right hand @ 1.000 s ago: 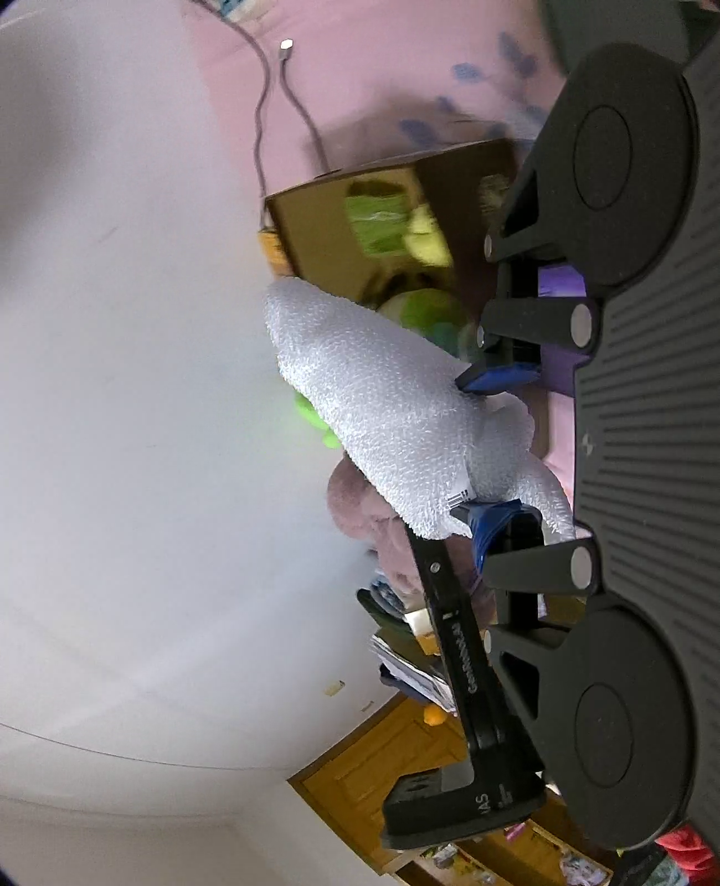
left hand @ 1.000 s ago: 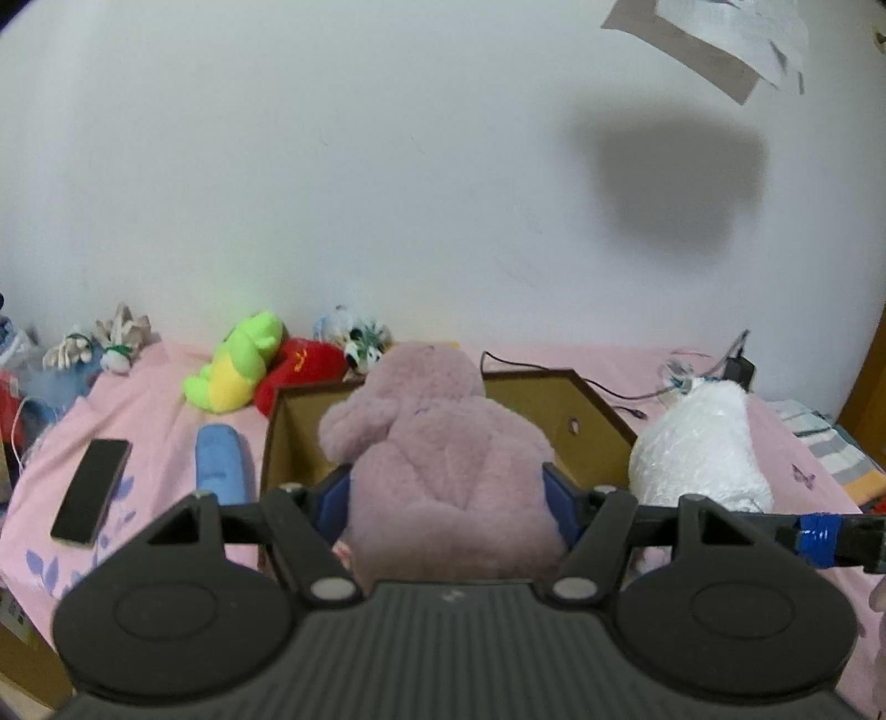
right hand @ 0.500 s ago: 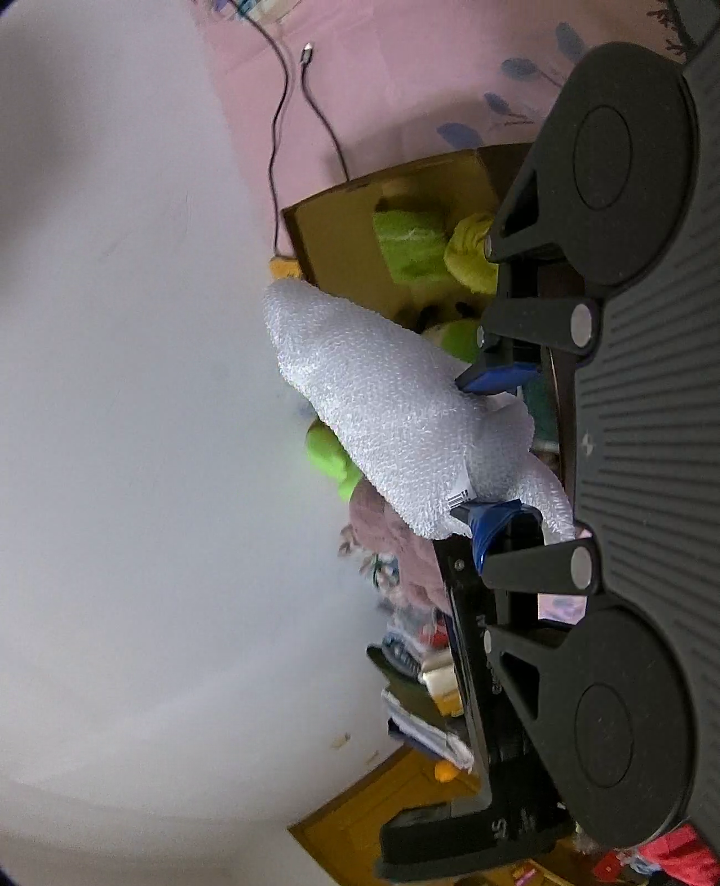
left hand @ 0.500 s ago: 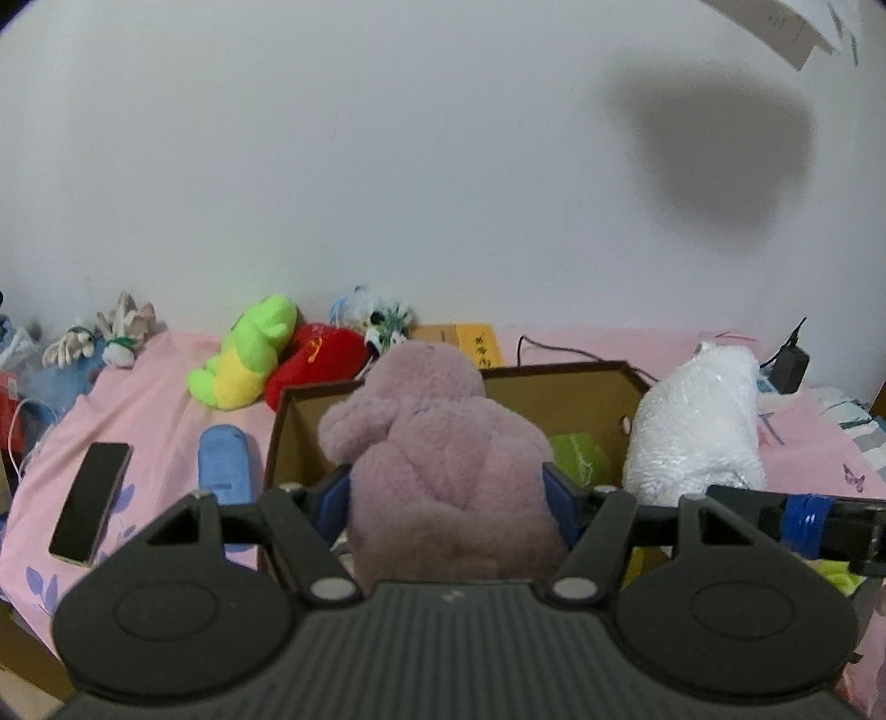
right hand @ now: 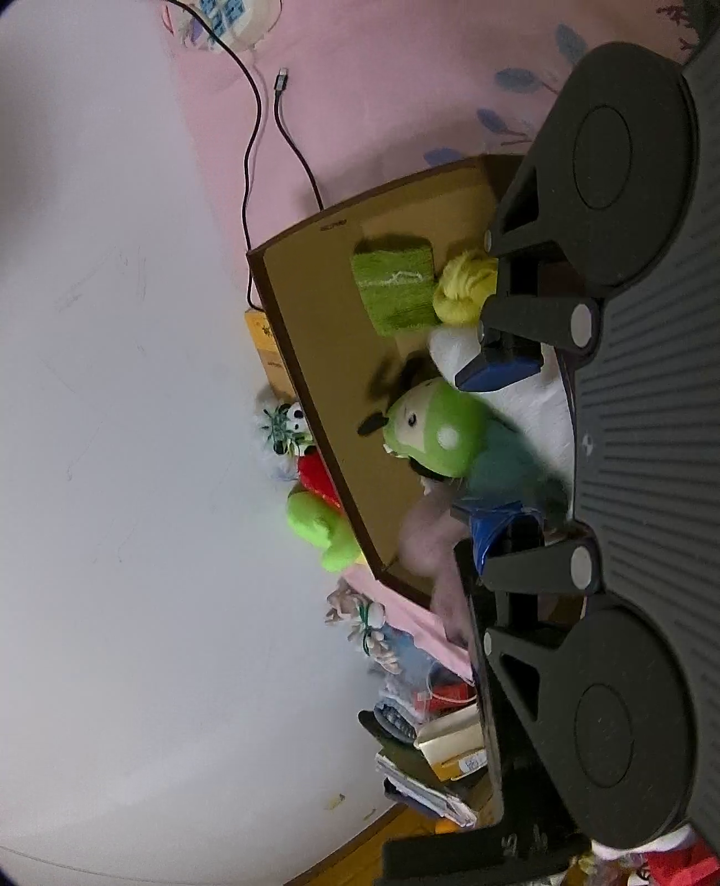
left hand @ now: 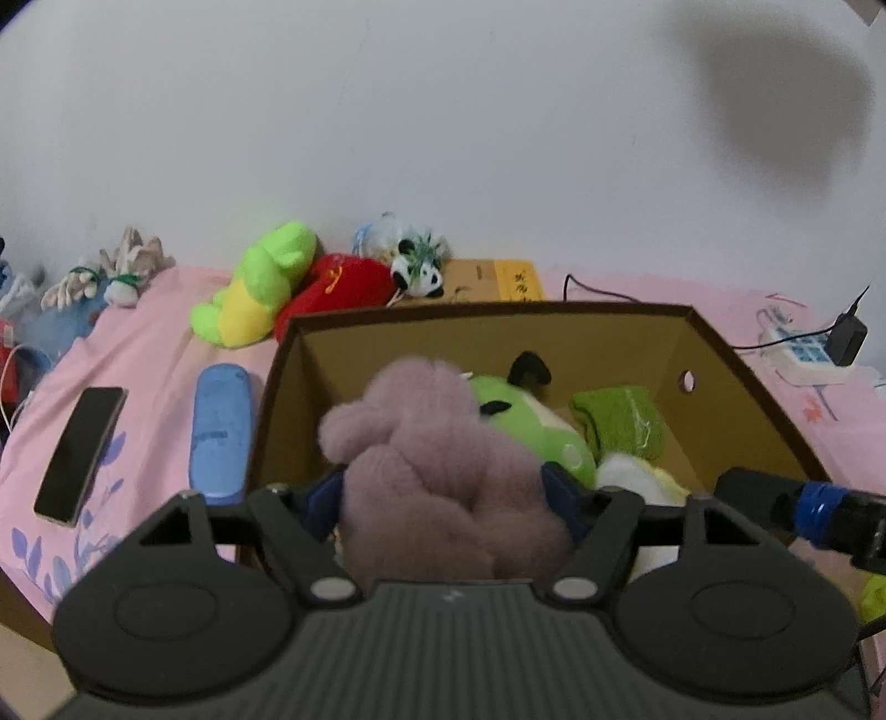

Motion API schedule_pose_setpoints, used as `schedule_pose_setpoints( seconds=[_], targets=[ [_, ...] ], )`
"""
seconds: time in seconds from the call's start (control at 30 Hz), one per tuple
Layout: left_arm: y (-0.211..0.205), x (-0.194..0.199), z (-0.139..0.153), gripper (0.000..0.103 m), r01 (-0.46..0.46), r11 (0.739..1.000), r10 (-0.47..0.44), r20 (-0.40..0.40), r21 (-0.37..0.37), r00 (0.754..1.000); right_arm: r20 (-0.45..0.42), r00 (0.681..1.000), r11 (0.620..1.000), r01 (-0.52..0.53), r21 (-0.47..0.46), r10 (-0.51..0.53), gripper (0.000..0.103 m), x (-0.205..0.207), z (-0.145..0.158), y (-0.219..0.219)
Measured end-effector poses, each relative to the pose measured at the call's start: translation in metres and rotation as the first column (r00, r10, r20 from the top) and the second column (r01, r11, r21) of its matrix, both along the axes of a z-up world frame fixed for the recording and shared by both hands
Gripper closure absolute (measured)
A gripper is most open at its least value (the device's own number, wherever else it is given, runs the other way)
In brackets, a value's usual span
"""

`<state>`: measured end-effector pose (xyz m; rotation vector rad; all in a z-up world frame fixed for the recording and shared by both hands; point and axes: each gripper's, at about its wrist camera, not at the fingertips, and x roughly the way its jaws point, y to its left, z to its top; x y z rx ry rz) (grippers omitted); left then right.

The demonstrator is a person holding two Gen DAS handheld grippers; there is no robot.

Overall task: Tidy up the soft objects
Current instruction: 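Open both grippers to drop the teddy bear and towel into the box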

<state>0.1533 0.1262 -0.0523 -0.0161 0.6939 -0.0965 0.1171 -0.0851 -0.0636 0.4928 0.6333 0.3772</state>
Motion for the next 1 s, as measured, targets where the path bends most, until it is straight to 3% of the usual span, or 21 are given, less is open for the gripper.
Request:
schedule_pose_setpoints(
  seconds=[0.13, 0.53, 0.8, 1.0],
  targets=[
    [0.0, 0.001, 0.0, 0.019, -0.005, 1.0, 0.005, -0.002, -0.009, 1.0, -0.027, 1.0, 0.999, 0.004, 0.038, -0.003, 0.075, -0.002, -0.004, -0.003],
    [-0.002, -0.018, 0.014, 0.019, -0.026, 1.0, 0.026, 0.002, 0.013, 1.0, -0.044, 0.998, 0.996, 0.043, 0.085, -0.039, 0.074, -0.023, -0.003, -0.008],
    [0.004, -0.047, 0.026, 0.019, -0.033, 0.999, 0.033, 0.012, -0.02, 0.999, -0.01, 0.997, 0.997, 0.074, 0.034, -0.074, 0.074, -0.048, 0.002, -0.01],
    [0.002, -0.074, 0.029, 0.019, -0.035, 0.999, 0.035, 0.028, 0.019, 0.999, 0.042, 0.988, 0.988, 0.15, -0.034, -0.149, 0.074, -0.075, 0.007, -0.009]
  ],
)
